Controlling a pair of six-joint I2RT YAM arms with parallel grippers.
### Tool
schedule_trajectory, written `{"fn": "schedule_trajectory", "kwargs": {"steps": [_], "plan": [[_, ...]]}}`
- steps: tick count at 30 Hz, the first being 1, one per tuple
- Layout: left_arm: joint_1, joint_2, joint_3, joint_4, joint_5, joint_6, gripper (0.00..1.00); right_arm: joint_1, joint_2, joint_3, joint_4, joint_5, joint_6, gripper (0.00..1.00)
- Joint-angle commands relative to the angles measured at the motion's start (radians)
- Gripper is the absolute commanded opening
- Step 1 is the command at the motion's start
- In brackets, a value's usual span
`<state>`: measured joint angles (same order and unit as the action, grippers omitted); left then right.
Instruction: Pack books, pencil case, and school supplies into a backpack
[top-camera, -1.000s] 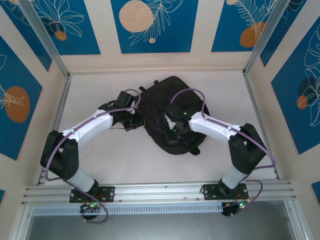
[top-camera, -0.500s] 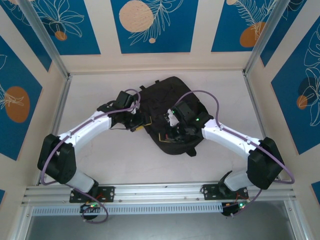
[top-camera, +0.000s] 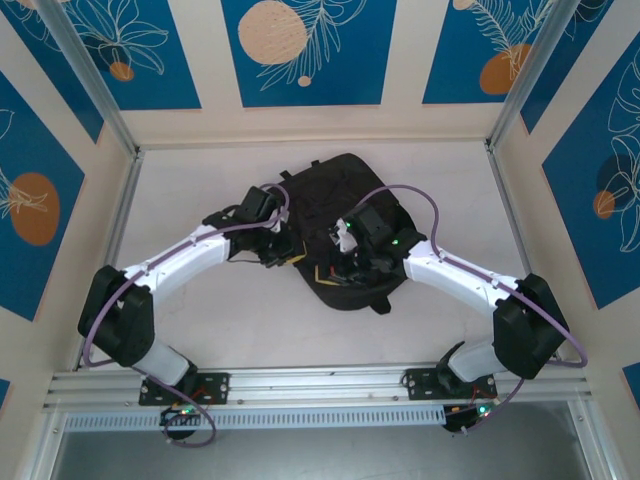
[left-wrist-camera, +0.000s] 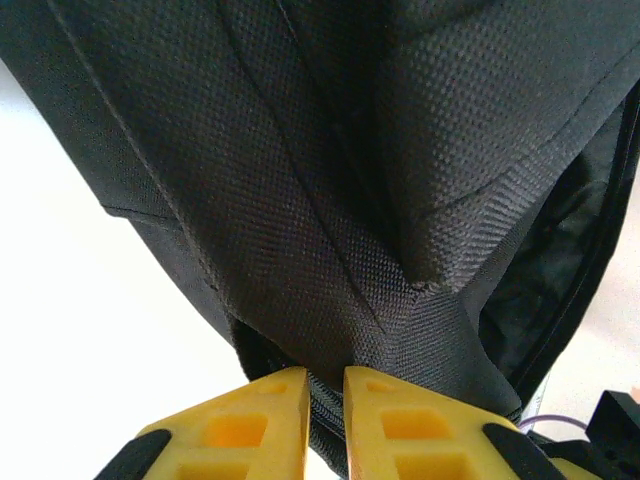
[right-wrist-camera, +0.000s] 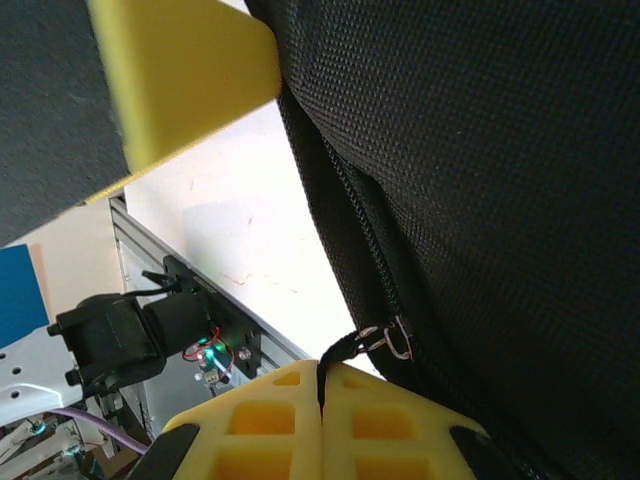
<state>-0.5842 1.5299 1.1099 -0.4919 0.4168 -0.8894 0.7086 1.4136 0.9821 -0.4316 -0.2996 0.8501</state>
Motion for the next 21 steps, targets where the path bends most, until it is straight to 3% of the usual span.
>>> {"fn": "schedule_trajectory", "kwargs": {"steps": [1,5,7,15,18,21], "plan": [[-0.014,0.004,-0.030,-0.001,0.023,-0.009,0.20,-0.009,-0.022,-0.008,0.040,-0.062,0.020,0.00],[-0.014,-0.004,-0.053,-0.007,0.020,-0.014,0.39,-0.017,-0.020,-0.005,0.040,-0.064,0.020,0.00],[-0.016,-0.008,-0.065,-0.013,0.009,-0.012,0.44,-0.018,-0.021,-0.006,0.048,-0.070,0.025,0.00],[-0.020,0.044,-0.049,0.051,0.006,-0.047,0.47,-0.018,-0.003,-0.028,0.136,-0.123,0.082,0.00],[-0.022,0.069,-0.013,0.051,-0.022,-0.037,0.34,-0.018,-0.002,-0.034,0.157,-0.133,0.096,0.00],[-0.023,0.077,0.009,0.043,-0.058,-0.027,0.10,-0.020,-0.007,-0.035,0.145,-0.122,0.095,0.00]]}}
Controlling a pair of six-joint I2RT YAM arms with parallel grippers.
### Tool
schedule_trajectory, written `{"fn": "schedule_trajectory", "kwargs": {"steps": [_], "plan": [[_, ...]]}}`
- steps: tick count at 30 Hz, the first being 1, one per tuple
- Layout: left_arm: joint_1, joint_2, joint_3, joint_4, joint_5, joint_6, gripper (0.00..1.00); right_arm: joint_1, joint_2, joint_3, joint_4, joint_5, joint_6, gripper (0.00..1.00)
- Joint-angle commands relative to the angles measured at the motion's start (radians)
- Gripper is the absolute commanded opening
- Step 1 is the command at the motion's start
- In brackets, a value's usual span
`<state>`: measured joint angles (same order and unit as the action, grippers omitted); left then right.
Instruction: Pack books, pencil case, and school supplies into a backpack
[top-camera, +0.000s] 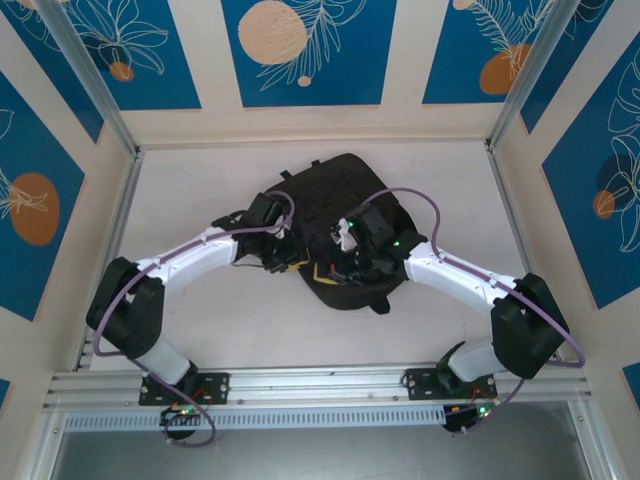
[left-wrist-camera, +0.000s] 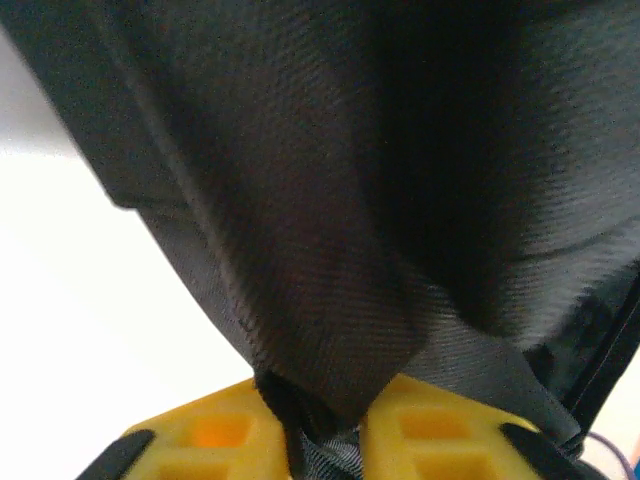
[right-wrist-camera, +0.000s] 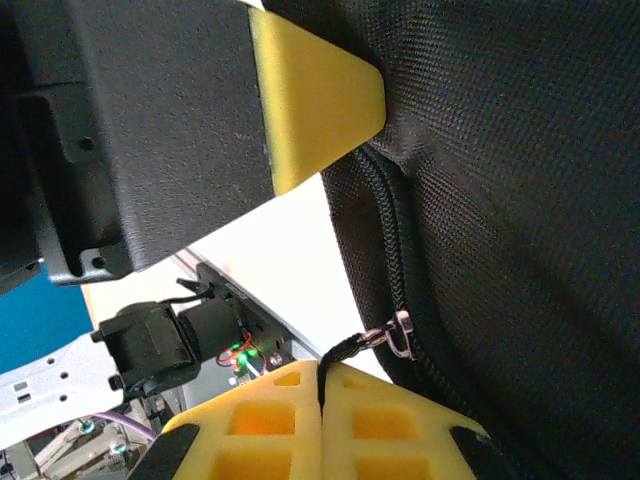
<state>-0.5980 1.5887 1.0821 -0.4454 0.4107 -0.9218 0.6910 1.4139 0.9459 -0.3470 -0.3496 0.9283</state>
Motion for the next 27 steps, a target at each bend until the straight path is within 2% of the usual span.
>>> {"fn": "schedule_trajectory", "kwargs": {"steps": [1,2,10,19,27], "plan": [[-0.009,0.016,0.043,-0.008,-0.060,0.009,0.05,-0.002,-0.010,0.002,0.044,-0.063,0.008,0.00],[-0.008,0.012,0.046,-0.012,-0.069,0.012,0.00,-0.001,-0.013,0.006,0.016,-0.049,-0.006,0.00],[0.022,-0.040,0.033,-0.048,-0.133,0.052,0.00,0.004,-0.071,-0.007,-0.169,0.033,-0.087,0.00],[0.066,-0.088,0.002,-0.063,-0.142,0.089,0.00,-0.014,-0.163,-0.072,-0.241,0.076,-0.119,0.00],[0.079,-0.104,-0.008,-0.085,-0.159,0.120,0.00,-0.068,-0.185,-0.064,-0.296,0.064,-0.188,0.00]]}}
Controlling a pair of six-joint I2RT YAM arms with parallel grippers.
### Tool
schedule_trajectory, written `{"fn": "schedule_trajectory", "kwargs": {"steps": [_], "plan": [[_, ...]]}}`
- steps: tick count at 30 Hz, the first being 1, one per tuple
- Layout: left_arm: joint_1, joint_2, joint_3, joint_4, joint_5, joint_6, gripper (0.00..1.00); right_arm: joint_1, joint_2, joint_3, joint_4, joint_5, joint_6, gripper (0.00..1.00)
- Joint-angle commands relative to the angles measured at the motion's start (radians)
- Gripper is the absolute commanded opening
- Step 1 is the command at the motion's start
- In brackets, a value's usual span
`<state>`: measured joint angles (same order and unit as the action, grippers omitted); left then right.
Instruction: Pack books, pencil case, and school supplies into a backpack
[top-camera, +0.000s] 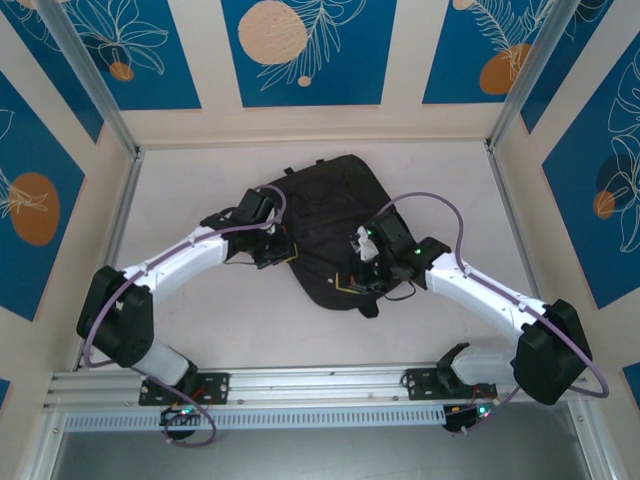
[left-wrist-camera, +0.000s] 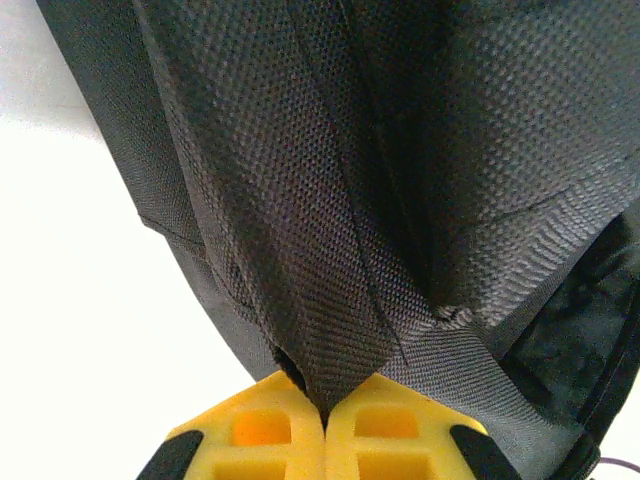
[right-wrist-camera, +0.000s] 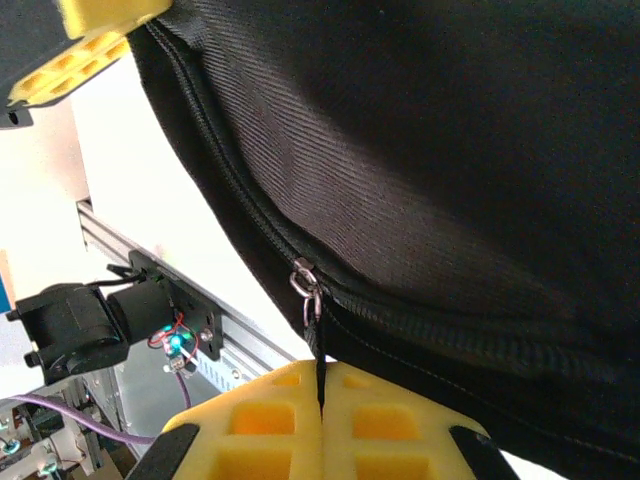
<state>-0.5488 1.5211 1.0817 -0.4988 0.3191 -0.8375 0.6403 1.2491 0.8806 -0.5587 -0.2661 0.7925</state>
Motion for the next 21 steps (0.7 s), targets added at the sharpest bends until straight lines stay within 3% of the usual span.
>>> {"fn": "schedule_trajectory", "kwargs": {"steps": [1,7,10,13,19,20,21], "plan": [[0.033,-0.038,-0.009,-0.035,-0.067,0.041,0.00,-0.024,-0.021,0.007,-0.095,-0.024,-0.067,0.00],[0.052,-0.021,0.039,-0.087,-0.055,0.097,0.00,-0.040,-0.011,0.030,-0.076,-0.138,-0.114,0.00],[0.054,0.016,0.116,-0.143,-0.027,0.159,0.00,0.005,0.056,0.055,0.016,-0.230,-0.072,0.00],[0.069,0.067,0.209,-0.213,0.023,0.214,0.00,0.060,0.161,0.103,0.112,-0.244,-0.015,0.00],[0.201,0.120,0.248,-0.242,0.098,0.213,0.00,0.113,0.376,0.263,0.238,-0.257,0.100,0.00],[0.220,0.116,0.245,-0.245,0.117,0.211,0.02,0.117,0.397,0.284,0.247,-0.253,0.108,0.00],[0.233,0.102,0.240,-0.253,0.113,0.212,0.10,0.119,0.419,0.309,0.249,-0.246,0.113,0.00]]}}
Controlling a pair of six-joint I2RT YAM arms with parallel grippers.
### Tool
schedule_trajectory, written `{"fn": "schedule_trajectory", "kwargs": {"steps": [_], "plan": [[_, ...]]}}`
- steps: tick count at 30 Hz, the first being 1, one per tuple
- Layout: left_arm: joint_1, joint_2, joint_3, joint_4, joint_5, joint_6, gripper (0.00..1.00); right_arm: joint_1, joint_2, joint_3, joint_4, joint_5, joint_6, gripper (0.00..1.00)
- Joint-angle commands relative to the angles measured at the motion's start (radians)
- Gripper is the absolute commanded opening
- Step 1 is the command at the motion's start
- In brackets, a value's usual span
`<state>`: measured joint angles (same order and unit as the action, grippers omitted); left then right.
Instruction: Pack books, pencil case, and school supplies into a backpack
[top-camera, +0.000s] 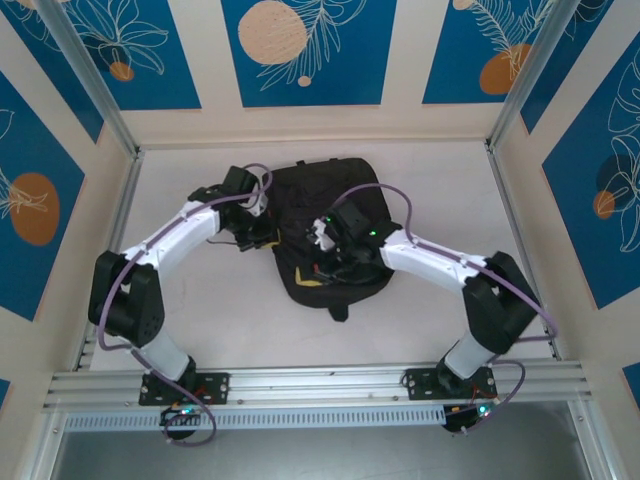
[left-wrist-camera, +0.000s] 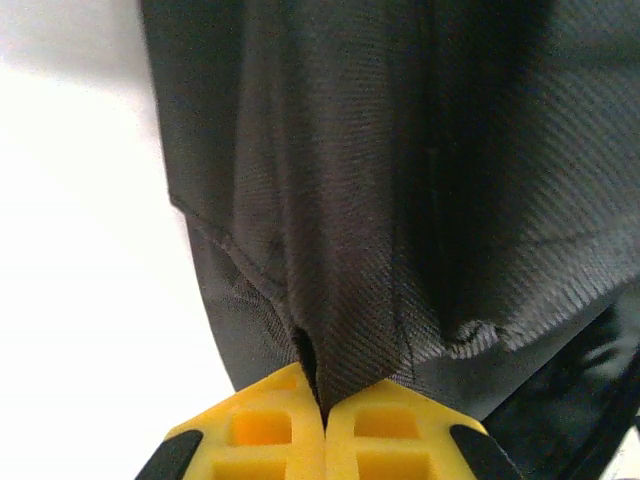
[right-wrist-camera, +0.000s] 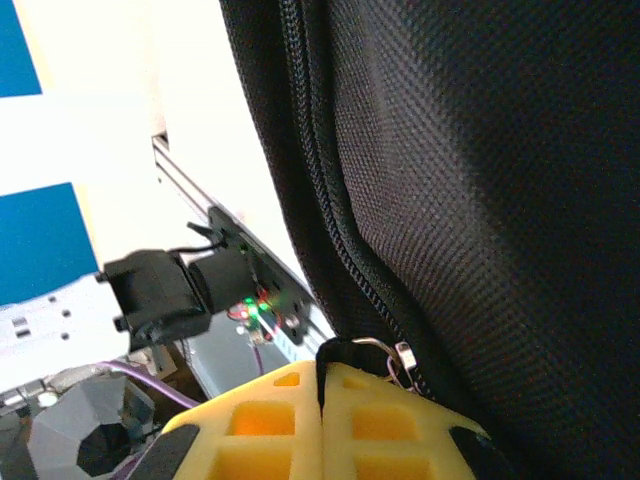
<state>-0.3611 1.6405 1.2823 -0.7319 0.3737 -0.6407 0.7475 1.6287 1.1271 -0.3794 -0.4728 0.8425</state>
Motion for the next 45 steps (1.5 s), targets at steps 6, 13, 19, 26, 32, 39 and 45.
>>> {"fn": "schedule_trajectory", "kwargs": {"steps": [6,13,19,26,32,39,45], "plan": [[0.051,-0.163,-0.076,-0.059,0.019,-0.035,0.45,0.028,0.093,0.122,0.086,-0.027,0.076,0.00],[0.008,-0.231,-0.186,-0.082,0.073,-0.180,0.52,0.033,0.101,0.106,0.076,-0.015,0.064,0.00],[-0.042,-0.163,-0.180,-0.133,0.062,-0.234,0.53,0.038,0.095,0.099,0.060,0.000,0.041,0.00],[-0.073,-0.106,-0.170,-0.099,0.045,-0.250,0.42,0.047,0.091,0.106,0.015,0.015,0.003,0.00],[-0.066,-0.103,-0.138,-0.130,-0.007,-0.220,0.00,0.058,0.061,0.108,-0.090,0.049,-0.063,0.00],[-0.055,-0.105,-0.117,-0.157,-0.050,-0.186,0.00,0.056,-0.007,0.062,-0.162,0.084,-0.095,0.00],[-0.040,-0.122,-0.100,-0.181,-0.085,-0.156,0.00,0.038,-0.069,0.008,-0.189,0.099,-0.107,0.00]]}}
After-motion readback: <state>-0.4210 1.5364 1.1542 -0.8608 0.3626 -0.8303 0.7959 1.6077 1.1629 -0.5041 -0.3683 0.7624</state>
